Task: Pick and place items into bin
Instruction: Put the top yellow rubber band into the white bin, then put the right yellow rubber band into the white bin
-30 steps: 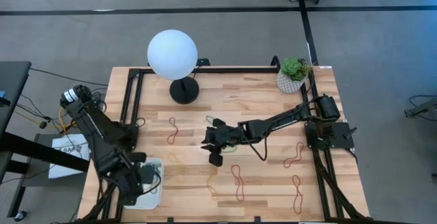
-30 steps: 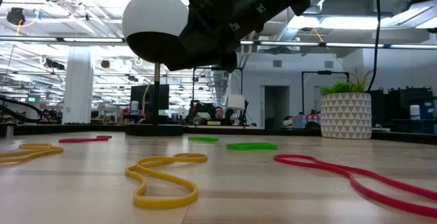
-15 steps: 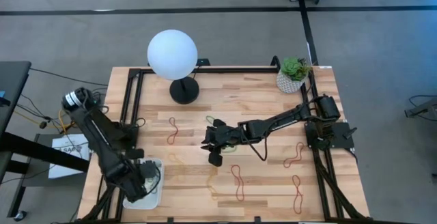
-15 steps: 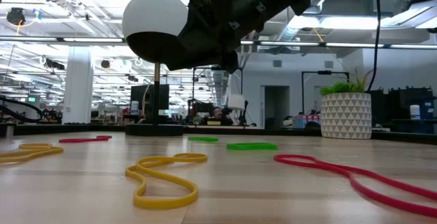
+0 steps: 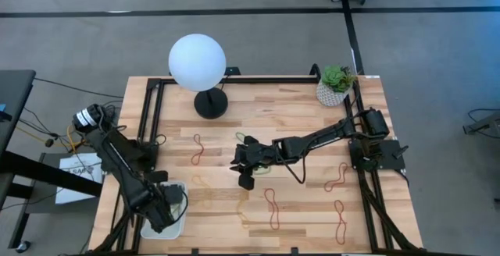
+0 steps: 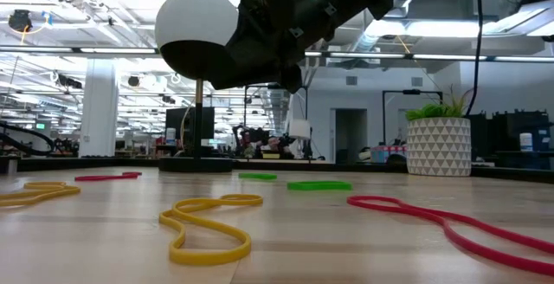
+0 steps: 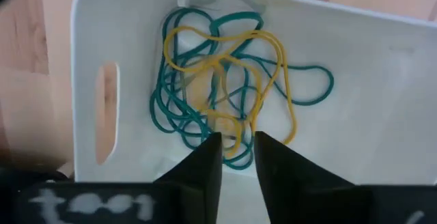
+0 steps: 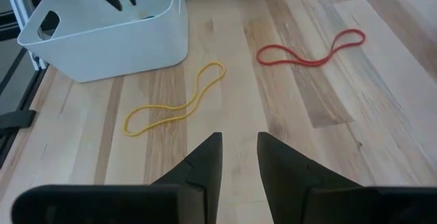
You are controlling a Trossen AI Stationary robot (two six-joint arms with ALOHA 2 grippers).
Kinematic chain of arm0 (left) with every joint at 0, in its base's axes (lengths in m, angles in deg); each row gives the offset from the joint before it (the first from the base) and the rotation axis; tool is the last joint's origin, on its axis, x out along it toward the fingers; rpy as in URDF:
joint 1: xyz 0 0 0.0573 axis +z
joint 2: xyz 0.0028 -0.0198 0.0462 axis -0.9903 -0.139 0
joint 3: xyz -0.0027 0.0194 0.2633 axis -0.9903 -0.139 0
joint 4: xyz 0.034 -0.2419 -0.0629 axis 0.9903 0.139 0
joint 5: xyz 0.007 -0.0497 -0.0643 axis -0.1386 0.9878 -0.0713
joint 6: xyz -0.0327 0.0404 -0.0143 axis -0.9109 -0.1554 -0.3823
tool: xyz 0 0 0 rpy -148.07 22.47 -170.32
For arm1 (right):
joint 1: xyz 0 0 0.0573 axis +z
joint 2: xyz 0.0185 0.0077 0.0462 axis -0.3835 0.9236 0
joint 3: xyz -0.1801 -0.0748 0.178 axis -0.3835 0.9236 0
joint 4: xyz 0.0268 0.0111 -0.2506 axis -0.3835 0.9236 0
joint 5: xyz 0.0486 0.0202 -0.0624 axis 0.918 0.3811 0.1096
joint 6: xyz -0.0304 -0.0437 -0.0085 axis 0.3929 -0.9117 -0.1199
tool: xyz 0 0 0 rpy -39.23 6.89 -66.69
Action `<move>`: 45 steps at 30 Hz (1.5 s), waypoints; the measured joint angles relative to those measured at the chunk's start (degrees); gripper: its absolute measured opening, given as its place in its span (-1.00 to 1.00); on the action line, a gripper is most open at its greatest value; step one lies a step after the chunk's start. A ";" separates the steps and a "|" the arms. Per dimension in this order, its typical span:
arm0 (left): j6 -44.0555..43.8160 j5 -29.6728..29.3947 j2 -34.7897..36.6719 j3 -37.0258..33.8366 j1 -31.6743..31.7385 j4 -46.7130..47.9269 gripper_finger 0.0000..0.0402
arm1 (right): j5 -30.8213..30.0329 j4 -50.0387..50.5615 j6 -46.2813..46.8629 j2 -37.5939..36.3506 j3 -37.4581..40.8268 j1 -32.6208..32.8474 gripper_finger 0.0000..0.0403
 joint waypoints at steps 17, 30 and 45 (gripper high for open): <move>12.34 -7.21 3.18 3.62 -0.06 8.46 -0.54 | 0.81 9.45 -0.84 -1.46 0.04 0.09 -0.57; 24.55 -56.39 17.15 10.99 1.13 10.08 -0.61 | 10.77 30.11 2.24 -7.45 0.02 3.52 -0.57; 18.06 -54.85 16.05 7.03 6.82 8.84 -0.61 | 8.75 2.23 -25.08 4.56 -0.04 10.72 -0.57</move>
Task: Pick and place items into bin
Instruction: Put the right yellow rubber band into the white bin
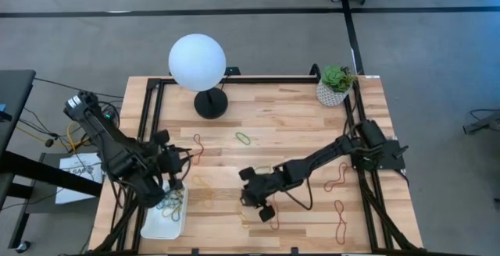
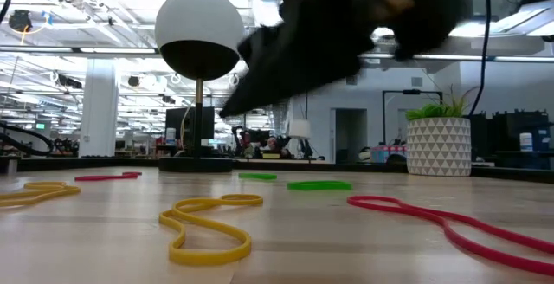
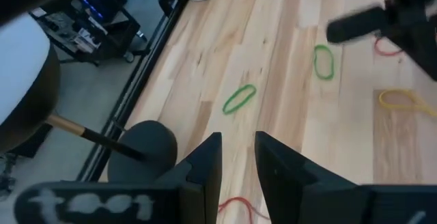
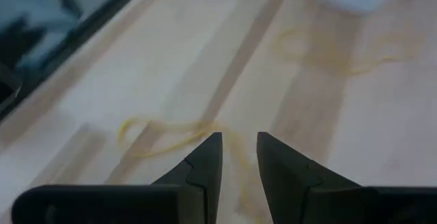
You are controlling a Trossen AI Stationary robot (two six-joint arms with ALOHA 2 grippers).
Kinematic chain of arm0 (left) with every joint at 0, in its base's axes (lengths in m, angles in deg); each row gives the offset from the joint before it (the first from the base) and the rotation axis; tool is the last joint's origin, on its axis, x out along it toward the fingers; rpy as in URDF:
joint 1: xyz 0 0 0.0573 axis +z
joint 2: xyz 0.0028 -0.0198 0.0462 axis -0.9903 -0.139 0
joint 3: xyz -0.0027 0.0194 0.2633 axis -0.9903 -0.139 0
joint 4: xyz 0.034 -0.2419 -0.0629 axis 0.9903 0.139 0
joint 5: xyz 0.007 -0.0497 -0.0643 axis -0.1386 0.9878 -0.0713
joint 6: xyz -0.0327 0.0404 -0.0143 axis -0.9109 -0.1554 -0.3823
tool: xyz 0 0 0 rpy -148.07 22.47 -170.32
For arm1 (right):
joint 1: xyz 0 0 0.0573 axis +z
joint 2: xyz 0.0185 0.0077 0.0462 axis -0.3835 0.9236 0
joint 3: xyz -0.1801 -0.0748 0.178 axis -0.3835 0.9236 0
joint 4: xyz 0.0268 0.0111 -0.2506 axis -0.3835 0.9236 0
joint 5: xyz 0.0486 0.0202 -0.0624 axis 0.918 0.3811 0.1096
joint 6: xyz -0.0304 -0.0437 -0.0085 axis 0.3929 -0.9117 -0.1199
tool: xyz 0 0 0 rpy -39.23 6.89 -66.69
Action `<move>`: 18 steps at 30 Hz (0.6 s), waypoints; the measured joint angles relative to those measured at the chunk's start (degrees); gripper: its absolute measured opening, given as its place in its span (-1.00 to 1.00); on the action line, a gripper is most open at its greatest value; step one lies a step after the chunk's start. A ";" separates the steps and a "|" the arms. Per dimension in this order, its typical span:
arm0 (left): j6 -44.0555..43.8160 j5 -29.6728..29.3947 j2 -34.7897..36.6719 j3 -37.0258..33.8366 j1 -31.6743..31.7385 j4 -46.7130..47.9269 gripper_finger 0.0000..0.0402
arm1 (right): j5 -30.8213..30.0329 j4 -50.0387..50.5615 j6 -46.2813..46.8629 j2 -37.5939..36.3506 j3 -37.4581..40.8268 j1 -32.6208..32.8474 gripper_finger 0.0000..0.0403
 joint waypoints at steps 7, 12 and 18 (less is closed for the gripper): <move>0.80 0.36 -2.31 -0.43 -0.04 -1.55 -0.61 | 4.84 -2.73 4.53 0.00 -0.01 -1.76 -0.57; 0.84 0.82 -3.98 -0.43 -0.04 -3.03 -0.61 | 4.80 -3.51 4.77 0.01 0.04 -1.08 -0.57; 0.80 1.79 -5.34 -0.43 -0.04 -3.26 -0.61 | 3.50 -4.46 5.75 0.01 0.04 -0.61 -0.57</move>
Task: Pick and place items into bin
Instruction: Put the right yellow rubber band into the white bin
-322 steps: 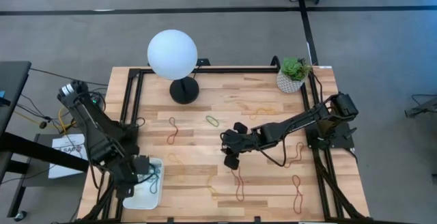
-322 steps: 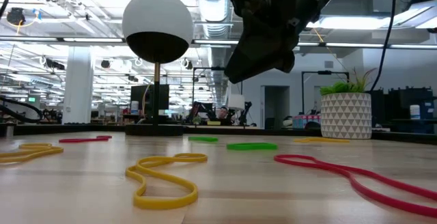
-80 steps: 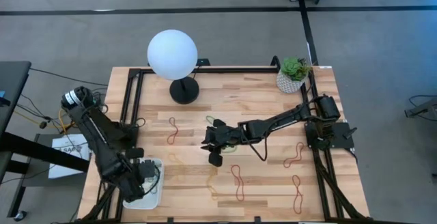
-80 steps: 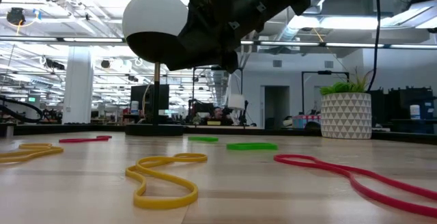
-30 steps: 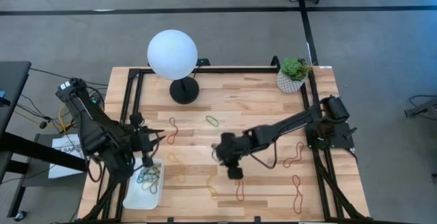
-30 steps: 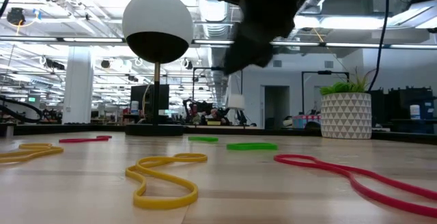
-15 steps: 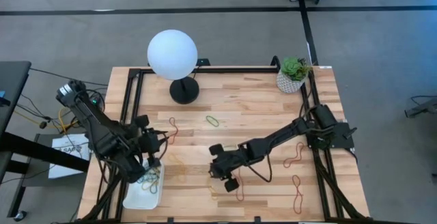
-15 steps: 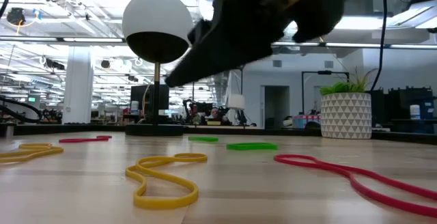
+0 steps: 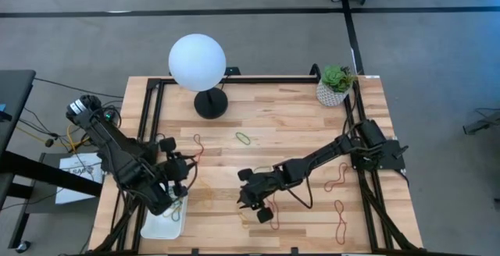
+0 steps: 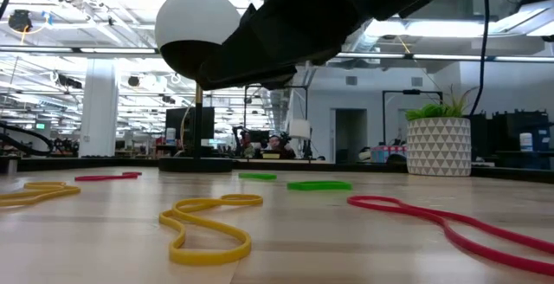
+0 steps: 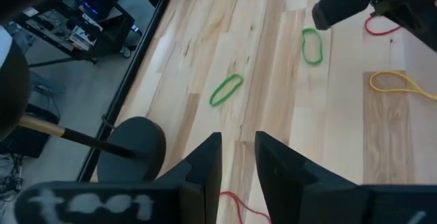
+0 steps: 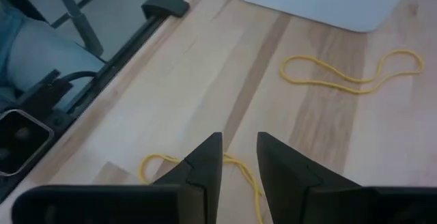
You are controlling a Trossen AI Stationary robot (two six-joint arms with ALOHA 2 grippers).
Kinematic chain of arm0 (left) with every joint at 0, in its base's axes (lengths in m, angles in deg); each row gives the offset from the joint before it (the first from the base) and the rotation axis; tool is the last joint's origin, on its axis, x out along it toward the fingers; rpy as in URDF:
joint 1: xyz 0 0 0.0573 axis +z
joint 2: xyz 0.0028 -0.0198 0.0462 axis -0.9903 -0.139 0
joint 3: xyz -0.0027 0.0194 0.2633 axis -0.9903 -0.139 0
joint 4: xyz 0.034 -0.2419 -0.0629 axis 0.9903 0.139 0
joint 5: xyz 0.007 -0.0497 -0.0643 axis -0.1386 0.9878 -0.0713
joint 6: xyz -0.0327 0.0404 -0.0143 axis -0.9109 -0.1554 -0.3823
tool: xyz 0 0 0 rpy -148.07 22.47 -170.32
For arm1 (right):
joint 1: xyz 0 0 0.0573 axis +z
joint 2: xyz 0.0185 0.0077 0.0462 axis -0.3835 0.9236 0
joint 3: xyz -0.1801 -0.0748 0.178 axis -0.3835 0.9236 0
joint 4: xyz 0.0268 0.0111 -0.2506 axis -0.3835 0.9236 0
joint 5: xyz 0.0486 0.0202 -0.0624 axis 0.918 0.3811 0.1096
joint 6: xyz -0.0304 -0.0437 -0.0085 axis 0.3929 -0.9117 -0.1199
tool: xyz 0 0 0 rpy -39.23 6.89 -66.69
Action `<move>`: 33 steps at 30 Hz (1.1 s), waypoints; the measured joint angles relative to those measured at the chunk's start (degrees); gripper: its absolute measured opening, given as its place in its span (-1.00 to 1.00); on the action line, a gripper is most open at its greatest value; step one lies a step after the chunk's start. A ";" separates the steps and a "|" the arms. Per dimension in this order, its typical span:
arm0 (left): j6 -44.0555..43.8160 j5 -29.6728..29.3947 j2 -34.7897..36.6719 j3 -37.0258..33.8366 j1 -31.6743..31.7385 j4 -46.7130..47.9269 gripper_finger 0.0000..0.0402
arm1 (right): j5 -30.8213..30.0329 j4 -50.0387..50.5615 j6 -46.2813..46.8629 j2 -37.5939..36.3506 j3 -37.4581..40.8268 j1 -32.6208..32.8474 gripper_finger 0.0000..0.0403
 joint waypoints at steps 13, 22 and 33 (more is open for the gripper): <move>0.31 0.12 -0.11 0.02 0.00 -3.31 -0.61 | 1.00 -4.12 4.11 6.39 -1.46 -0.81 -0.57; 0.87 0.14 -0.11 0.02 0.00 -3.45 -0.61 | 0.95 1.64 4.31 6.98 -2.61 -0.77 -0.57; 0.85 0.18 -0.11 0.02 0.00 -3.64 -0.61 | 1.35 -1.94 7.19 12.81 -3.04 -1.20 -0.57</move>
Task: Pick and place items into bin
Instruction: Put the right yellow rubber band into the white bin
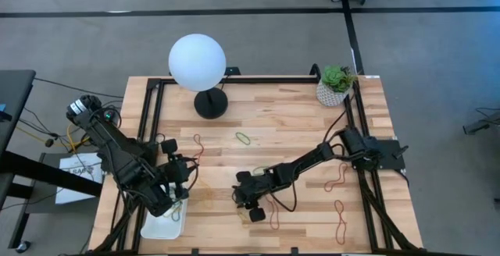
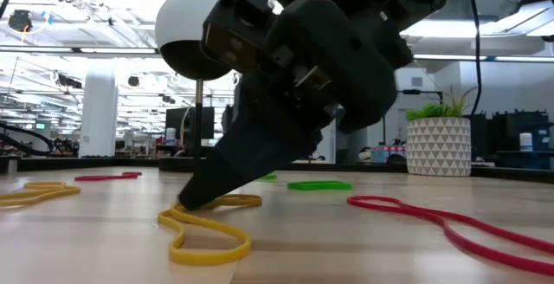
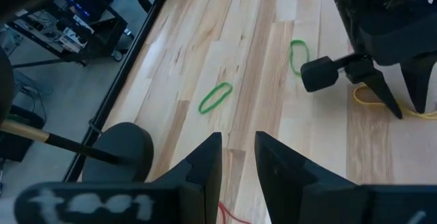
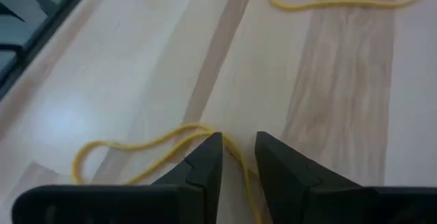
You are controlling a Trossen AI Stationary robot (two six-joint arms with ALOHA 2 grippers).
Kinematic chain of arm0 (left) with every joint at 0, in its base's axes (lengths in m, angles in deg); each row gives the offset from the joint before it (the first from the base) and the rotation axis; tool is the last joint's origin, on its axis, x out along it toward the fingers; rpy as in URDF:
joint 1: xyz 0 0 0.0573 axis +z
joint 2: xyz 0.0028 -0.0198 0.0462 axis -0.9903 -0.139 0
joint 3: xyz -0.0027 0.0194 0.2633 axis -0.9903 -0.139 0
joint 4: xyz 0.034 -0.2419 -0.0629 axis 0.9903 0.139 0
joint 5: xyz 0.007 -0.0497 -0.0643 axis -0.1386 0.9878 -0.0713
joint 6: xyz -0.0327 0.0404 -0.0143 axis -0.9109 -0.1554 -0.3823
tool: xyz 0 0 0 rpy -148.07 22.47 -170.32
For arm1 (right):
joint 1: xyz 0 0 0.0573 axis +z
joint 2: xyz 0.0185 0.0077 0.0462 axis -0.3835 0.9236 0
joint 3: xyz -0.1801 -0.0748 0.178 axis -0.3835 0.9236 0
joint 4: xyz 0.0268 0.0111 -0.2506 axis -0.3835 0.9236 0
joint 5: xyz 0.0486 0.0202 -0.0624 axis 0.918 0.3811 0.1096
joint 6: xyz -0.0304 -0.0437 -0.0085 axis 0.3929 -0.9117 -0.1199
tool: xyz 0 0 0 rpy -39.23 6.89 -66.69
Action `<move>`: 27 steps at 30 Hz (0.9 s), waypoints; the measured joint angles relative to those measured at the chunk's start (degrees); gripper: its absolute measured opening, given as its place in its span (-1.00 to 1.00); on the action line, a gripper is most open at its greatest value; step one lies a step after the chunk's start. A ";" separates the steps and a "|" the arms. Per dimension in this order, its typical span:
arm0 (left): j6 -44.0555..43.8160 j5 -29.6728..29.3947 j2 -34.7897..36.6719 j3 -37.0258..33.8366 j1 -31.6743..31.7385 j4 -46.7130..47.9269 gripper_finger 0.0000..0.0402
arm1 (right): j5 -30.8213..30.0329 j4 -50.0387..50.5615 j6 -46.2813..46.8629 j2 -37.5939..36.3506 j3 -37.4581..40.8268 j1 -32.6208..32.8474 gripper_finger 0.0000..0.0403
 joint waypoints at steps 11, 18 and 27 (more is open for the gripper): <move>-2.74 0.35 0.00 0.00 0.00 -0.08 -0.61 | -2.67 -6.43 -3.31 -0.47 0.58 0.21 -0.95; -4.05 -0.17 -0.02 0.00 0.81 -3.94 -0.61 | -20.20 -11.82 -5.47 -10.59 0.28 0.25 -0.98; 8.58 -3.89 -0.07 0.00 5.43 -16.01 -0.59 | -27.44 -11.43 -4.32 -13.75 0.35 1.04 -0.99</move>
